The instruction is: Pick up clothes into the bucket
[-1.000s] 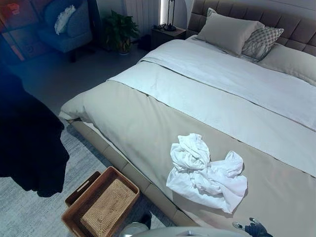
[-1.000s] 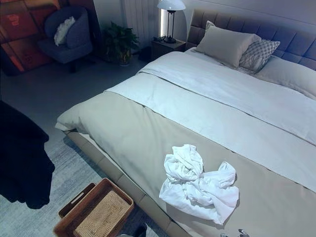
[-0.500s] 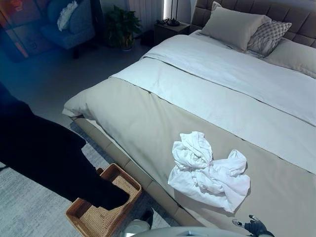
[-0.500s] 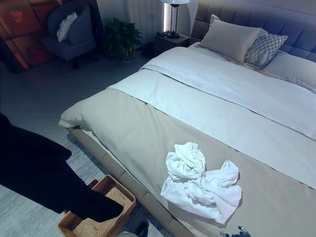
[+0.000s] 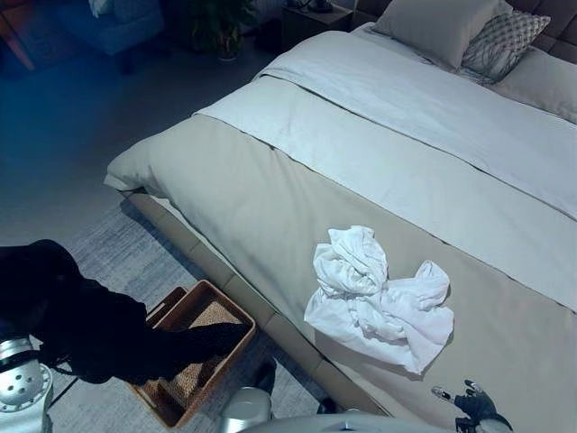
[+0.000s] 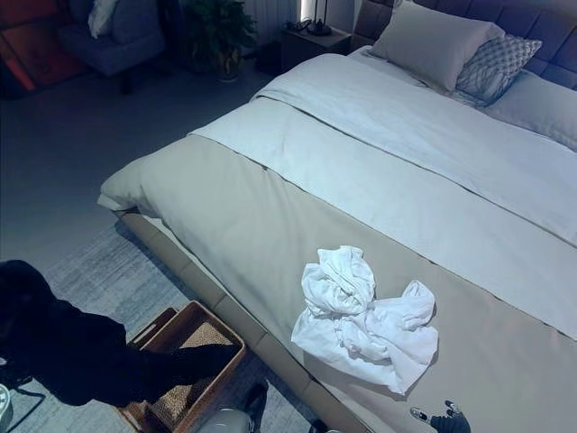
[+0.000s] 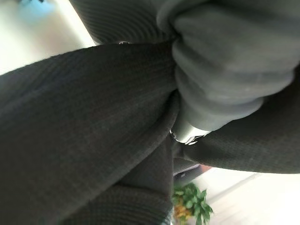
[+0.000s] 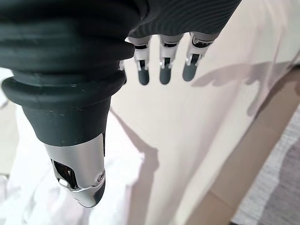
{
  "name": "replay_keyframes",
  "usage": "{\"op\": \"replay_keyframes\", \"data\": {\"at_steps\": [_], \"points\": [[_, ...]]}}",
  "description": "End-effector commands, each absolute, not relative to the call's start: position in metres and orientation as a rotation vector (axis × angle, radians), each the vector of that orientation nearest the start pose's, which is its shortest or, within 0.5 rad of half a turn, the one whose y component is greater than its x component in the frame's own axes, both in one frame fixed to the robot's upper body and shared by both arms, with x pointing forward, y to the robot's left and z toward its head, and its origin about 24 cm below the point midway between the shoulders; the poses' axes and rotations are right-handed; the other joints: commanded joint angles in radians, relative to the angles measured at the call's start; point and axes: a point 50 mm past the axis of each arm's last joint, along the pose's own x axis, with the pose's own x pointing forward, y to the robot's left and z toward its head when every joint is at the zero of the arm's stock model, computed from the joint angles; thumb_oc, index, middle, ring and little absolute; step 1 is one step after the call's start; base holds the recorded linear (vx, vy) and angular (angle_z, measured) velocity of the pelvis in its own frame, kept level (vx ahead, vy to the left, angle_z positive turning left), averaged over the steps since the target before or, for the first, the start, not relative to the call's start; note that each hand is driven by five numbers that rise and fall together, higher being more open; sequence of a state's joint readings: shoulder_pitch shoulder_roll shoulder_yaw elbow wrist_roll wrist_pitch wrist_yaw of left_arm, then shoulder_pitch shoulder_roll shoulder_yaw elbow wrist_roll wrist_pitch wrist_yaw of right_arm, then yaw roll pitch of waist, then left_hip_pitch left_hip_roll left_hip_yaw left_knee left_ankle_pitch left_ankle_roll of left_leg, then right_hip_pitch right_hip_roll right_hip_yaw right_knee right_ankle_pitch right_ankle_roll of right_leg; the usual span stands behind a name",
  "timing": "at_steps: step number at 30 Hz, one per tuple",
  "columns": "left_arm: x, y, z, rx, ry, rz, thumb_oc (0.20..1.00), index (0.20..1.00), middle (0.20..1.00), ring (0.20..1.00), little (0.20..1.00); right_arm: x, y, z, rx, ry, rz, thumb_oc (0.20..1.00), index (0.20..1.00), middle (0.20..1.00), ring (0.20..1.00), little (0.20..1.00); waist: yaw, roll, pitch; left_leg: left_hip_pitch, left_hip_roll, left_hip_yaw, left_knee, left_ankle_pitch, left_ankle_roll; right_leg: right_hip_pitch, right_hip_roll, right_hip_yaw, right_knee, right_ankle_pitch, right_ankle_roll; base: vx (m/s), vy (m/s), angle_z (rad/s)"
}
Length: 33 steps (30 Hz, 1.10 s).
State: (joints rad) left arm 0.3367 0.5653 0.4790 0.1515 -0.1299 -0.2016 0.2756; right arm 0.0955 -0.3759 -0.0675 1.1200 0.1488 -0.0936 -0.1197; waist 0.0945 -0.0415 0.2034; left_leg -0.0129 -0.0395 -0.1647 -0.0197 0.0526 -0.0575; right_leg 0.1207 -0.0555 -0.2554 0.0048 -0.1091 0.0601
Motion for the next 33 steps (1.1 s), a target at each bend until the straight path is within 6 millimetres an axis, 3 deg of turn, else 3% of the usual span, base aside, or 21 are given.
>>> {"op": "replay_keyframes", "data": {"at_steps": [1, 9, 17, 19, 21, 24, 25, 30, 33], "points": [[0.148, 0.389, 0.098, 0.624, -0.068, 0.747, 0.2, 0.2, 0.2, 0.2, 0.2, 0.099, -0.328, -0.116, -0.347, 0.971, -0.463, 1.0, 1.0, 1.0, 1.0, 1.0, -0.034, -0.003, -0.011, -0.05, 0.001, 0.02, 0.115, -0.064, 0.022, -0.093, -0.035, 0.018, 0.043, 0.069, 0.024, 0.0, 0.0, 0.0], [0.159, 0.39, 0.081, 0.636, 0.02, 0.723, 0.2, 0.2, 0.2, 0.2, 0.2, 0.11, -0.326, -0.113, -0.357, 0.938, -0.45, 1.0, 1.0, 1.0, 1.0, 1.0, -0.047, 0.005, 0.028, -0.084, -0.002, 0.025, 0.139, -0.065, 0.023, -0.131, -0.04, 0.028, 0.065, 0.071, 0.024, -0.02, 0.011, -0.01], [0.176, 0.388, 0.055, 0.529, 0.082, 0.765, 0.2, 0.2, 0.2, 0.2, 0.2, 0.146, -0.32, -0.098, -0.363, 0.792, -0.432, 1.0, 1.0, 1.0, 1.0, 1.0, -0.072, -0.004, 0.14, -0.254, 0.003, 0.053, 0.25, -0.069, 0.039, -0.328, -0.057, 0.077, 0.194, 0.073, 0.021, -0.11, 0.054, -0.11], [0.177, 0.388, 0.055, 0.528, 0.081, 0.765, 0.2, 0.2, 0.2, 0.2, 0.2, 0.146, -0.32, -0.098, -0.363, 0.792, -0.433, 1.0, 1.0, 1.0, 1.0, 1.0, -0.071, -0.004, 0.136, -0.262, 0.003, 0.054, 0.255, -0.071, 0.039, -0.337, -0.057, 0.078, 0.199, 0.071, 0.021, -0.08, 0.052, -0.14], [0.19, 0.385, 0.05, 0.494, 0.087, 0.788, 0.2, 0.2, 0.2, 0.2, 0.2, 0.158, -0.316, -0.091, -0.341, 0.721, -0.443, 1.0, 1.0, 1.0, 1.0, 1.0, -0.082, -0.02, 0.202, -0.409, -0.009, 0.055, 0.396, -0.104, 0.055, -0.476, -0.076, 0.091, 0.339, 0.034, 0.009, -0.16, 0.112, -0.2], [0.196, 0.385, 0.05, 0.486, 0.086, 0.804, 0.2, 0.2, 0.2, 0.2, 0.2, 0.161, -0.316, -0.089, -0.337, 0.702, -0.446, 1.0, 1.0, 1.0, 1.0, 1.0, -0.089, -0.026, 0.215, -0.465, -0.016, 0.052, 0.445, -0.117, 0.059, -0.525, -0.08, 0.097, 0.384, 0.02, 0.005, -0.09, 0.066, 0.04], [0.208, 0.382, 0.055, 0.472, 0.056, 0.82, 0.2, 0.2, 0.2, 0.2, 0.2, 0.16, -0.316, -0.088, -0.336, 0.691, -0.469, 1.0, 1.0, 1.0, 1.0, 1.0, -0.093, -0.041, 0.255, -0.574, -0.026, 0.041, 0.569, -0.182, 0.062, -0.625, -0.087, 0.109, 0.5, -0.04, 0.001, -0.01, 0.059, 0.08], [0.227, 0.378, 0.074, 0.468, -0.02, 0.847, 0.2, 0.2, 0.2, 0.2, 0.2, 0.168, -0.318, -0.082, -0.316, 0.645, -0.52, 1.0, 1.0, 1.0, 1.0, 1.0, -0.101, -0.055, 0.315, -0.768, -0.036, 0.028, 0.763, -0.253, 0.072, -0.802, -0.103, 0.112, 0.672, -0.094, -0.004, -0.05, 0.084, 0.09], [0.236, 0.384, 0.087, 0.488, -0.051, 0.876, 0.2, 0.2, 0.2, 0.2, 0.2, 0.173, -0.316, -0.079, -0.302, 0.619, -0.524, 1.0, 1.0, 1.0, 1.0, 1.0, -0.106, -0.066, 0.317, -0.875, -0.038, 0.027, 0.85, -0.288, 0.08, -0.901, -0.104, 0.113, 0.747, -0.119, -0.003, 0.03, 0.1, 0.03]]}}
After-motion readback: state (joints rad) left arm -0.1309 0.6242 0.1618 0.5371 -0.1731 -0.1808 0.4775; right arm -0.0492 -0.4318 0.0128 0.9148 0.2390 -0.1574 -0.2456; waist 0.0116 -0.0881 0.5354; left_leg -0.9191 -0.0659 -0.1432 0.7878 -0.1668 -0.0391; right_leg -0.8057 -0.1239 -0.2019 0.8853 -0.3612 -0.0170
